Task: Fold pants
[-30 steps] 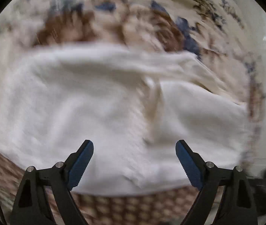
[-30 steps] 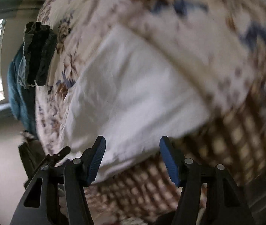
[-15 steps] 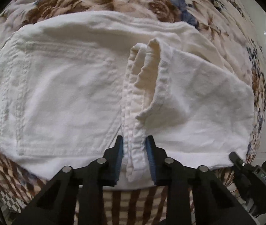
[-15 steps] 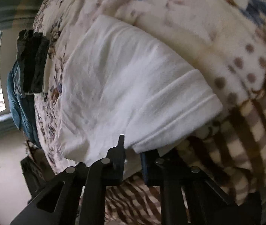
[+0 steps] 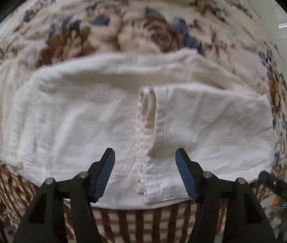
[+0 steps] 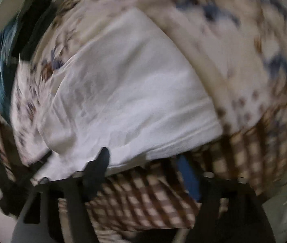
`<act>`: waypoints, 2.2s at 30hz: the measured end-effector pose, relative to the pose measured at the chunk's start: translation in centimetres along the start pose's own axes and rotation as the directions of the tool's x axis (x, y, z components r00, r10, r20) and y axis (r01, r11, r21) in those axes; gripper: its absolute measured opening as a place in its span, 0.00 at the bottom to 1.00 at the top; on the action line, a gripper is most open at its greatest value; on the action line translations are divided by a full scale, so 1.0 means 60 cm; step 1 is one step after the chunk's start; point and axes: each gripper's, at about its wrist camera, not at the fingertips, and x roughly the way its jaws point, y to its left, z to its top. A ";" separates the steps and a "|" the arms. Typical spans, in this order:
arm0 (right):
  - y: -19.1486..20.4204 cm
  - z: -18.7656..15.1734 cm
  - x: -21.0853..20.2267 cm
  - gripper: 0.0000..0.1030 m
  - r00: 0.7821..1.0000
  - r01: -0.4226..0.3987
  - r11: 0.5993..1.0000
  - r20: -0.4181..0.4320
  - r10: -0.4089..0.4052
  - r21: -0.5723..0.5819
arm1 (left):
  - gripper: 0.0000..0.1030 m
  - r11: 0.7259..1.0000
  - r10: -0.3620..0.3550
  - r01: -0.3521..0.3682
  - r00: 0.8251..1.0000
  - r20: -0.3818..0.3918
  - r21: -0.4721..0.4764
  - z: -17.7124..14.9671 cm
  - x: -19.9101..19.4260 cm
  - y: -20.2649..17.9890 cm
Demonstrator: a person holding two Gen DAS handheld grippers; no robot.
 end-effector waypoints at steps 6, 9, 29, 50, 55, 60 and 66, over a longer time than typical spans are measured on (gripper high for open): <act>0.074 0.015 -0.001 0.77 0.997 0.080 0.992 0.021 -0.078 -0.097 | 0.88 0.998 0.059 -0.059 0.998 0.038 -0.020 0.017 0.015 0.064; 0.083 0.023 0.009 0.77 0.995 0.097 0.991 0.012 -0.097 -0.091 | 0.88 0.997 0.070 -0.072 0.996 -0.052 -0.039 0.026 0.077 0.072; -0.004 0.008 0.058 0.17 0.999 -0.043 0.987 0.005 0.043 0.157 | 1.00 0.989 0.125 -0.137 0.977 -0.172 -0.058 0.053 0.125 0.058; 0.294 0.065 0.084 0.54 0.963 -0.212 0.916 -0.233 0.136 -0.341 | 1.00 0.967 0.140 -0.167 0.979 -0.146 -0.191 -0.034 0.078 0.159; 0.395 0.092 0.197 0.14 0.962 -0.210 0.891 -0.246 0.116 -0.402 | 1.00 0.968 0.157 -0.180 0.978 -0.140 -0.177 -0.040 0.097 0.162; 0.398 0.097 0.223 0.14 0.961 -0.209 0.911 -0.246 0.125 -0.355 | 1.00 0.966 0.130 -0.156 0.982 -0.135 -0.205 -0.052 0.126 0.144; 0.364 0.078 0.144 0.75 0.965 -0.217 0.931 -0.211 0.159 -0.293 | 1.00 0.945 0.029 -0.038 0.999 -0.032 -0.325 -0.064 0.037 0.235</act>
